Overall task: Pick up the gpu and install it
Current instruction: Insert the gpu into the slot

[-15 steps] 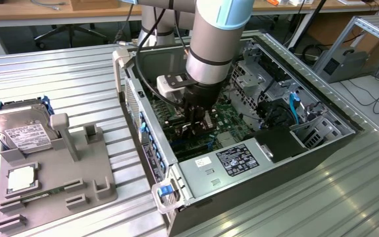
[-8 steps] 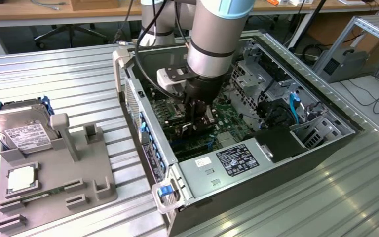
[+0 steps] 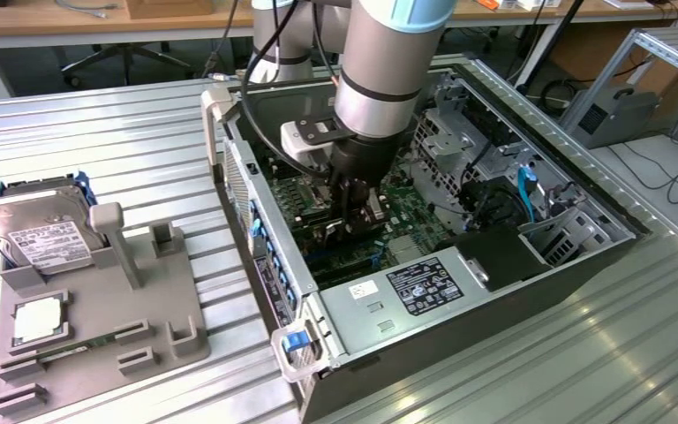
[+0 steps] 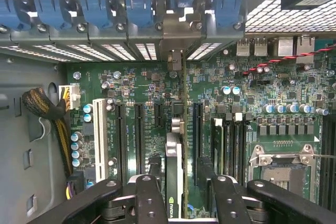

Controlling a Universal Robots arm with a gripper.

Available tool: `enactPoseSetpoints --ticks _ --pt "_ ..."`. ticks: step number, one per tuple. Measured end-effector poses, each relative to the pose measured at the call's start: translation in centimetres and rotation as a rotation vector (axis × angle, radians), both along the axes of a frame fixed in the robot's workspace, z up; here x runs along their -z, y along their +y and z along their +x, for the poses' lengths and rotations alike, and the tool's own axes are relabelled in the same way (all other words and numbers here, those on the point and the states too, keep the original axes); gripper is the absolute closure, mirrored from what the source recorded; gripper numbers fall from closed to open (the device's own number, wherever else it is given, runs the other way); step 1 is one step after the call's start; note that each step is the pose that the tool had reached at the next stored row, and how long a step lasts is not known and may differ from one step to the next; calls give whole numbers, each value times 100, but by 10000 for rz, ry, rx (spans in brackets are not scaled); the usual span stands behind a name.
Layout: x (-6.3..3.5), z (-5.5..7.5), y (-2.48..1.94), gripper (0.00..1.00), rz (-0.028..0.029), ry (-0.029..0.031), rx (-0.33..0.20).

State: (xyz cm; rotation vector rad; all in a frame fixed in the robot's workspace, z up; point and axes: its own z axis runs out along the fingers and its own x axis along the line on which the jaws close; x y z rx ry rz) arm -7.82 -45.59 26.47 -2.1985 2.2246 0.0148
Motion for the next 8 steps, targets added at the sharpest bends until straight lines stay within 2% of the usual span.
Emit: enactPoseSetpoints --ticks 8 --pt "-6 0 -10 59 -1 1 0"
